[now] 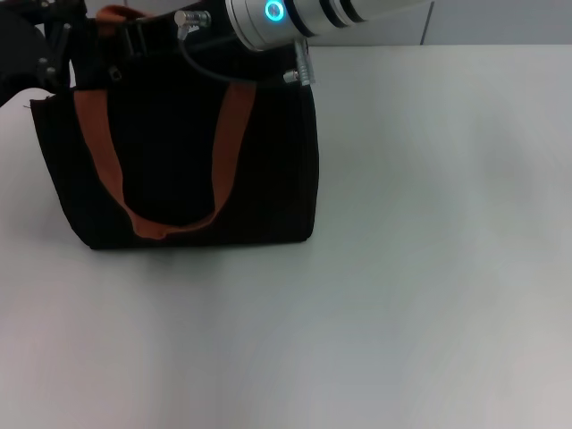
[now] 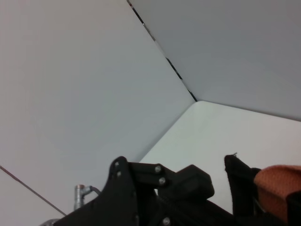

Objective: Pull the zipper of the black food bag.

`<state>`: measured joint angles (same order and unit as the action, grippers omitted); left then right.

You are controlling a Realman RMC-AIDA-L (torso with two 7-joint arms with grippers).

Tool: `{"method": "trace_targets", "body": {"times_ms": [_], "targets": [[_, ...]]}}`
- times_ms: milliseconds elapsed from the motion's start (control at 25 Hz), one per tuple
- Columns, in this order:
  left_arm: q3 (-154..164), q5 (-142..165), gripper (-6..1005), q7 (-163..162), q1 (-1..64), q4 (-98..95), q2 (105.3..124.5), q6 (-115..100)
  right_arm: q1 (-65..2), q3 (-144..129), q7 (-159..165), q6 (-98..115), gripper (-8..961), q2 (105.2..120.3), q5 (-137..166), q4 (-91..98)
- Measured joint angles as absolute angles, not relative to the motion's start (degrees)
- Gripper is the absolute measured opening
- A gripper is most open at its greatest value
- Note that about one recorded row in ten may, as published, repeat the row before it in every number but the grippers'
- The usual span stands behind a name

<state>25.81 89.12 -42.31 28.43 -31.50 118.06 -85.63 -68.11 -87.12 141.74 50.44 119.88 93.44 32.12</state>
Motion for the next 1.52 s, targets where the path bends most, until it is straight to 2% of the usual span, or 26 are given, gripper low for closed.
{"method": "trace_targets", "body": {"times_ms": [600,800,920,1520], "targets": [[25.8,88.9,111,-42.7,28.6,-31.8,118.13,-85.5,-68.0,-87.7,141.4,50.2,317,119.88,93.7,32.9],[25.8,88.8,113,-42.8,28.7,-31.8,118.12,-85.5,-67.9,-89.2,141.3,50.0,267,119.87,93.5,33.2],[25.8,88.7,115,-42.7,28.7,-31.8,118.13,-85.5,-67.7,-89.1,141.3,50.0,80,119.88,93.5,33.2],[25.8,87.9,124,-42.8,28.0,-31.7,118.15,-85.4,-66.1,-89.7,140.3,50.1,24,119.79,94.9,36.4]]}}
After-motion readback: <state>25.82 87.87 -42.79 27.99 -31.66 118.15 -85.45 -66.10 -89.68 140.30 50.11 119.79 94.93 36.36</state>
